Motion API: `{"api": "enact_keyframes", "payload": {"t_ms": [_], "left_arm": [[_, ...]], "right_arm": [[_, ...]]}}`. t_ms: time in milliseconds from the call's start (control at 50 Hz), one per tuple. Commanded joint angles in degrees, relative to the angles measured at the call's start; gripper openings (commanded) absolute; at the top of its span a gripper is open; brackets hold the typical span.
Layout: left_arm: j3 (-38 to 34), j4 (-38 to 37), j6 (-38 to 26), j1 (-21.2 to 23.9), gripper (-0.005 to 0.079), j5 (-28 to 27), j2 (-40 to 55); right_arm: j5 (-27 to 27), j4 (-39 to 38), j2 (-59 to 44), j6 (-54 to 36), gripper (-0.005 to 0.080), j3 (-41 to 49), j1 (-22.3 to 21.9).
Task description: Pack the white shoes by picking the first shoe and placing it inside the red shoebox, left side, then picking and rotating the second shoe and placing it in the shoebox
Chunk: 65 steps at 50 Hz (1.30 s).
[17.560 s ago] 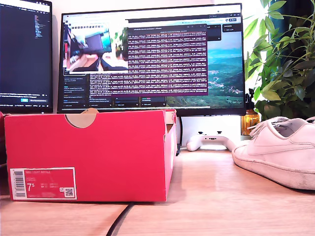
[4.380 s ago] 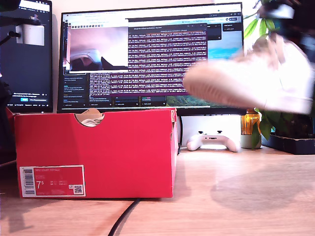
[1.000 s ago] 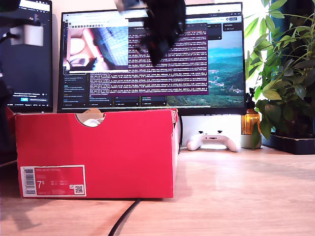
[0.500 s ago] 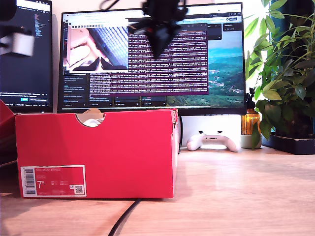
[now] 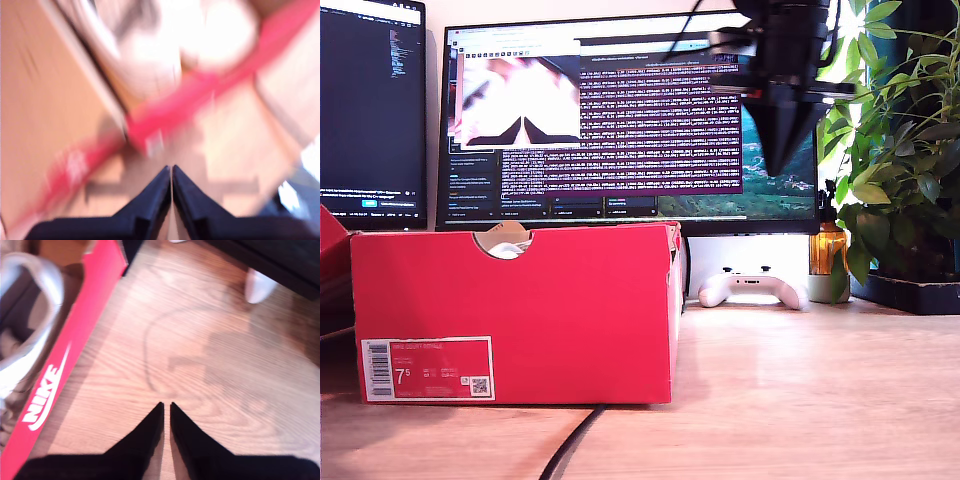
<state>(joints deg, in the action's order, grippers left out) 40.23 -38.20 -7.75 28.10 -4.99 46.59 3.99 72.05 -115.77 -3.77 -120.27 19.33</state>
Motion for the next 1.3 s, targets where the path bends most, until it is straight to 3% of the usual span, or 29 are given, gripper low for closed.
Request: {"api": "enact_keyframes", "payload": {"t_ms": [0, 140, 360, 640, 940, 1060, 1280], "left_arm": [[-0.5, 3.0, 0.3, 0.2, -0.0017, -0.3, -0.1], [-0.5, 7.8, 0.3, -0.3, -0.0017, -0.3, 0.0], [-0.6, 11.5, -1.6, -2.9, -0.0017, -0.6, 1.2], [-3.5, 24.9, -2.9, -8.0, -0.0017, -6.8, 3.3], [-10.4, 36.2, -2.2, -12.4, -0.0017, -7.0, 3.3], [-13.4, 40.3, -1.7, -15.7, -0.0017, -7.0, 3.3], [-16.7, 44.3, 1.4, -19.3, -0.0017, -8.5, 3.2]], "right_arm": [[0.8, 0.0, 0.3, 0.8, -0.0008, 0.9, 0.0], [2.7, -1.5, 2.3, 0.9, -0.0008, 4.5, 0.0], [4.6, -10.5, 11.0, 1.0, -0.0007, 19.0, -0.4], [4.5, -28.9, 27.4, 0.9, -0.0007, 42.9, -3.4], [4.4, -51.4, 41.9, -0.8, -0.0007, 66.2, -7.1], [2.6, -60.2, 43.7, -4.4, -0.0007, 73.6, -9.4], [-6.8, -72.7, 43.7, -3.7, -0.0007, 83.3, -17.9]]}}
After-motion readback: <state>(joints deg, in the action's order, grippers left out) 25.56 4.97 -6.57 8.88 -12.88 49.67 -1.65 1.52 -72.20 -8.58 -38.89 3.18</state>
